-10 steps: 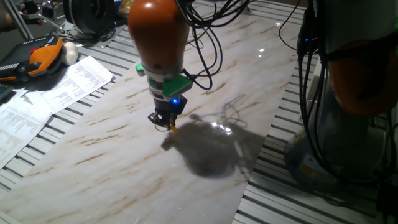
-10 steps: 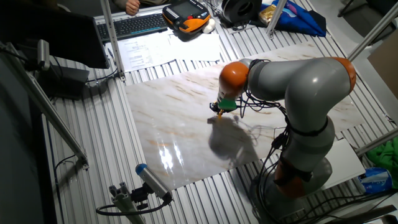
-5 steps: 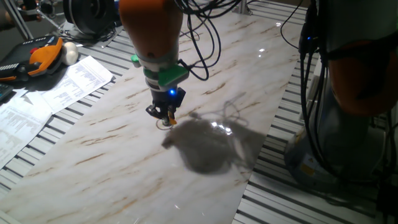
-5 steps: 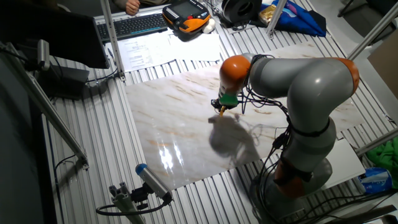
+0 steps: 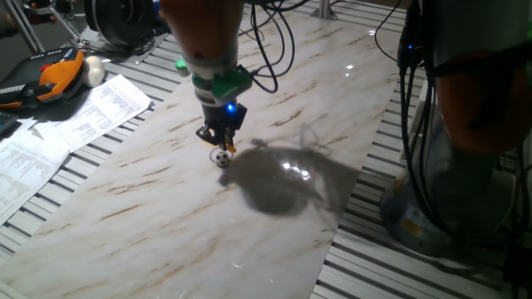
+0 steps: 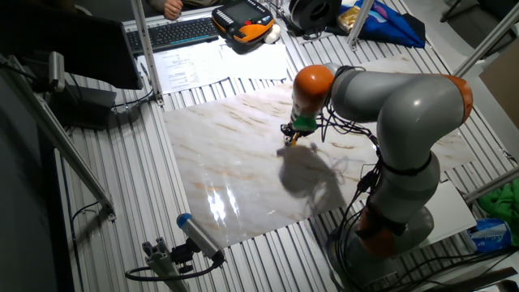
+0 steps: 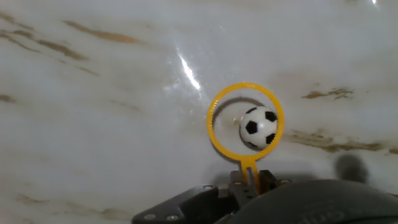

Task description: Remove the bubble ring from the ball

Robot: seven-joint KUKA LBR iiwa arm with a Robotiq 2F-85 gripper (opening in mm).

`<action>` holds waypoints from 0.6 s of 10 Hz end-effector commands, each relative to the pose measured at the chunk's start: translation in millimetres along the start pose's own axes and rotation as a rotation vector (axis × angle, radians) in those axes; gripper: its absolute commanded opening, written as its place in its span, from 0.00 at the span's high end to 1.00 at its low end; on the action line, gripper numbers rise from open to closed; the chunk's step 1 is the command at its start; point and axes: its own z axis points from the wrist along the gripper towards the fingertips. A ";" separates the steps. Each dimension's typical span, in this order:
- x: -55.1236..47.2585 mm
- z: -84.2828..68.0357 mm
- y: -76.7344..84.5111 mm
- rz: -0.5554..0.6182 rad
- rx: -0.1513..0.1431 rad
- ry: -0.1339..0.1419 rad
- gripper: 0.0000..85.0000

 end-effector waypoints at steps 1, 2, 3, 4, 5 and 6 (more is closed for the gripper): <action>-5.3 -1.1 -3.0 -0.005 -0.002 0.001 1.00; -11.2 -1.8 -5.6 -0.011 -0.002 0.001 1.00; -16.9 -0.7 -6.4 -0.011 -0.001 -0.006 1.00; -24.7 1.2 -6.5 -0.015 0.004 -0.009 1.00; -32.8 2.9 -8.0 -0.024 0.001 -0.010 1.00; -41.5 6.3 -8.0 -0.028 -0.007 -0.006 1.00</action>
